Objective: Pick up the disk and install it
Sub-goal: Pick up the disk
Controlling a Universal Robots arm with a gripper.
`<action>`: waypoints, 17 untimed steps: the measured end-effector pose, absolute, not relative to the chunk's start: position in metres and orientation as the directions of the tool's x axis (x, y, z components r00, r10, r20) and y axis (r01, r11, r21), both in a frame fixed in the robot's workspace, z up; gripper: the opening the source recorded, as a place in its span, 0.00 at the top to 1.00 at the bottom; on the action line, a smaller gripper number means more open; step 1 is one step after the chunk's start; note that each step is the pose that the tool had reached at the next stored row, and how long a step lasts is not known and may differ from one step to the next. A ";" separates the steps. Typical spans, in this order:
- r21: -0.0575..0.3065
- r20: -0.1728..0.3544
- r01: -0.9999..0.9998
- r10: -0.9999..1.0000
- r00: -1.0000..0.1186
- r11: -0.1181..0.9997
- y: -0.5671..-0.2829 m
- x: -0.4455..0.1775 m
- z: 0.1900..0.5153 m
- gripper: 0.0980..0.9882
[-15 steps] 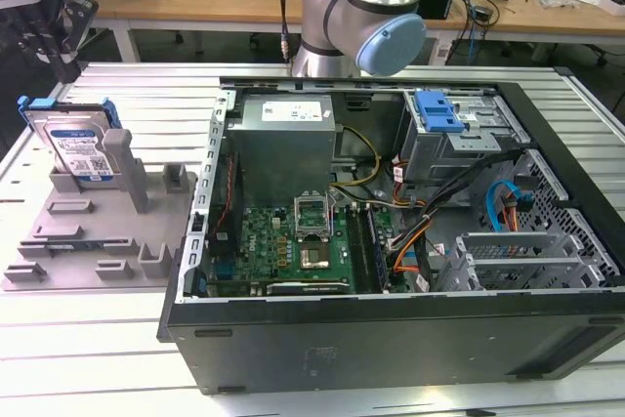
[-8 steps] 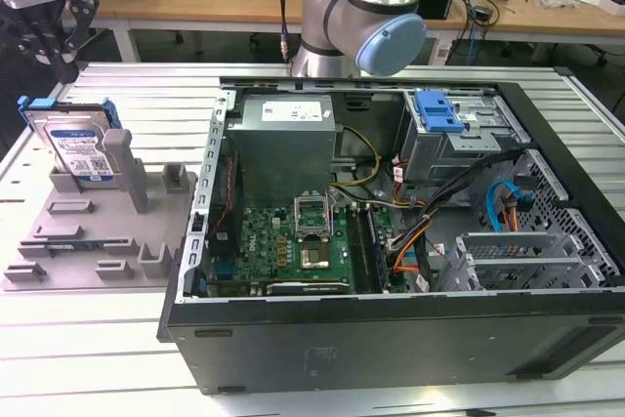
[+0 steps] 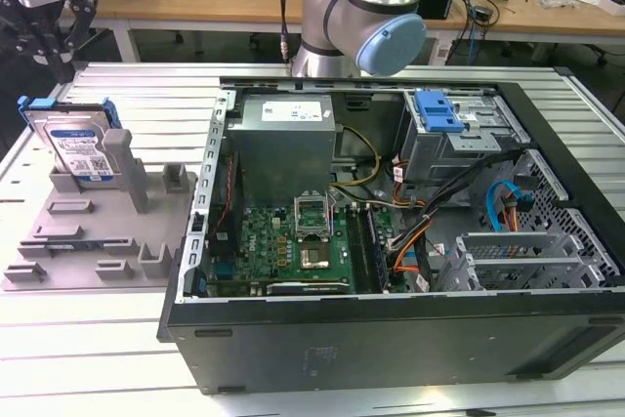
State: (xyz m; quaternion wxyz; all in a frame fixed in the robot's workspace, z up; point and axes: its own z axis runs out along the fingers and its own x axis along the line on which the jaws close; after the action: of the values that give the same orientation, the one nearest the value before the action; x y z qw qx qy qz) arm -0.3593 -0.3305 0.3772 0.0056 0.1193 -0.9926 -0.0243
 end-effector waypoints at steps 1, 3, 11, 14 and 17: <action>0.051 0.010 -0.246 -0.247 -0.969 0.968 -0.330 -0.359 0.377 0.98; 0.054 0.021 -0.264 -0.265 -0.964 0.963 -0.329 -0.359 0.377 0.85; 0.057 0.044 -0.319 -0.321 -0.946 0.946 -0.325 -0.360 0.377 0.57; 0.057 0.044 -0.361 -0.363 -0.931 0.931 -0.324 -0.360 0.377 0.57; 0.057 0.044 -0.427 -0.430 -0.902 0.902 -0.323 -0.360 0.377 0.57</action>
State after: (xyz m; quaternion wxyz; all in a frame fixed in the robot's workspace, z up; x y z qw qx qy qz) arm -0.3597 -0.3235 0.3772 0.0278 0.2198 -0.9749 -0.0231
